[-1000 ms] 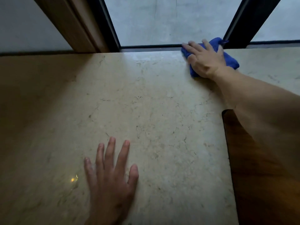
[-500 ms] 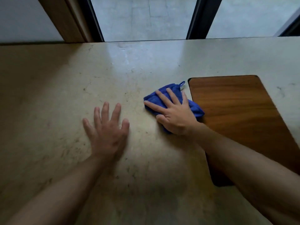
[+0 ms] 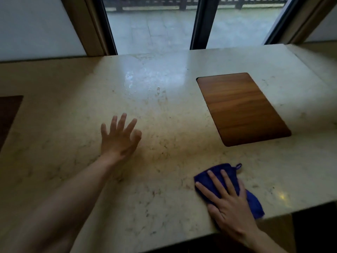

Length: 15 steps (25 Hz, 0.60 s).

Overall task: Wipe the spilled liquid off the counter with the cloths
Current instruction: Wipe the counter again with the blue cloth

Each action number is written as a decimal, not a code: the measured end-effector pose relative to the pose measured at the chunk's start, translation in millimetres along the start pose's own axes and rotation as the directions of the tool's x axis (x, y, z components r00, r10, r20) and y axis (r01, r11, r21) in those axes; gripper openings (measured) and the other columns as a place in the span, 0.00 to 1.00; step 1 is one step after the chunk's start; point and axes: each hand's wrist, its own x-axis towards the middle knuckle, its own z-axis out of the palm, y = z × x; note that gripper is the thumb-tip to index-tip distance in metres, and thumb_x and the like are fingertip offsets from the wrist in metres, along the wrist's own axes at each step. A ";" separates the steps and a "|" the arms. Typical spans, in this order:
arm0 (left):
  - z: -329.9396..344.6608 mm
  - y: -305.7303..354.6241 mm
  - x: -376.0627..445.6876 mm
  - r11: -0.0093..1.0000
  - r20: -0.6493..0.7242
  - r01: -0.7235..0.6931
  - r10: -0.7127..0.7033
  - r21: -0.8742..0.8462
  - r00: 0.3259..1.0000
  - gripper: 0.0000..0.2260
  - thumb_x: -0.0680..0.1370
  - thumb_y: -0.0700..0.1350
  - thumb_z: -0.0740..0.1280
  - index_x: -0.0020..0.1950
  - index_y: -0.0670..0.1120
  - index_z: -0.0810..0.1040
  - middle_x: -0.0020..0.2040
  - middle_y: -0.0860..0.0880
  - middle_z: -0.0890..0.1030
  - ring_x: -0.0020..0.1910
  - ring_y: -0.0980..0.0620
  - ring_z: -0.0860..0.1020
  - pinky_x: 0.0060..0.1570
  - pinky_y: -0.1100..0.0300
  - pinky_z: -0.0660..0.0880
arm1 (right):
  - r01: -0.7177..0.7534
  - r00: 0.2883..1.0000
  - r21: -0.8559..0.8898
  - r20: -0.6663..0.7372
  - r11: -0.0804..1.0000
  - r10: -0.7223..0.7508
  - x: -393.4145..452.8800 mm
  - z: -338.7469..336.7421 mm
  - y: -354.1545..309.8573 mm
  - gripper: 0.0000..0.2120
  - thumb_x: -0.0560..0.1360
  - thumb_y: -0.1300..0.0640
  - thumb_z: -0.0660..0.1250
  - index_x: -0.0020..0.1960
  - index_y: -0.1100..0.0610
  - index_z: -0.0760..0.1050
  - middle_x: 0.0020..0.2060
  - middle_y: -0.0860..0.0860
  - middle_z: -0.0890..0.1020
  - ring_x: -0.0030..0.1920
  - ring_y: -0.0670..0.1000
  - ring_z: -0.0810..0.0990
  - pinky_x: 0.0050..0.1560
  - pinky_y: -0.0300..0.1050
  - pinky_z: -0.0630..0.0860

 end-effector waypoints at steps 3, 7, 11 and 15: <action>-1.6 -39.8 -13.8 0.995 0.030 0.095 -0.094 -0.027 0.995 0.32 0.75 0.68 0.35 0.78 0.62 0.47 0.80 0.54 0.42 0.79 0.49 0.42 0.74 0.40 0.41 | -0.193 0.981 0.065 0.006 0.979 0.193 -31.3 5.5 -33.7 0.29 0.75 0.42 0.54 0.76 0.37 0.57 0.77 0.52 0.63 0.76 0.62 0.59 0.67 0.73 0.56; 8.3 -78.9 2.3 0.975 -0.027 0.214 -0.216 -0.052 0.976 0.33 0.74 0.67 0.38 0.78 0.60 0.52 0.80 0.50 0.50 0.78 0.46 0.49 0.72 0.38 0.47 | -0.359 0.933 0.084 -0.001 0.930 0.360 -21.1 13.5 -82.6 0.26 0.78 0.40 0.41 0.73 0.40 0.63 0.75 0.53 0.67 0.73 0.65 0.65 0.65 0.76 0.55; 16.9 -93.6 33.7 0.950 -0.023 0.306 -0.308 -0.066 0.951 0.28 0.76 0.65 0.44 0.76 0.60 0.56 0.79 0.49 0.55 0.77 0.42 0.51 0.68 0.28 0.42 | -0.364 0.931 0.104 0.017 0.925 0.365 21.3 11.6 -96.2 0.31 0.71 0.42 0.55 0.75 0.39 0.61 0.76 0.52 0.63 0.73 0.66 0.62 0.65 0.79 0.53; 19.2 -94.5 45.7 0.946 -0.070 0.314 -0.320 -0.084 0.945 0.25 0.78 0.63 0.47 0.75 0.61 0.57 0.79 0.50 0.56 0.78 0.43 0.51 0.67 0.26 0.45 | -0.275 0.961 0.138 0.045 0.951 0.272 127.4 -1.7 -108.6 0.27 0.79 0.38 0.44 0.76 0.40 0.61 0.78 0.53 0.61 0.76 0.66 0.56 0.66 0.80 0.48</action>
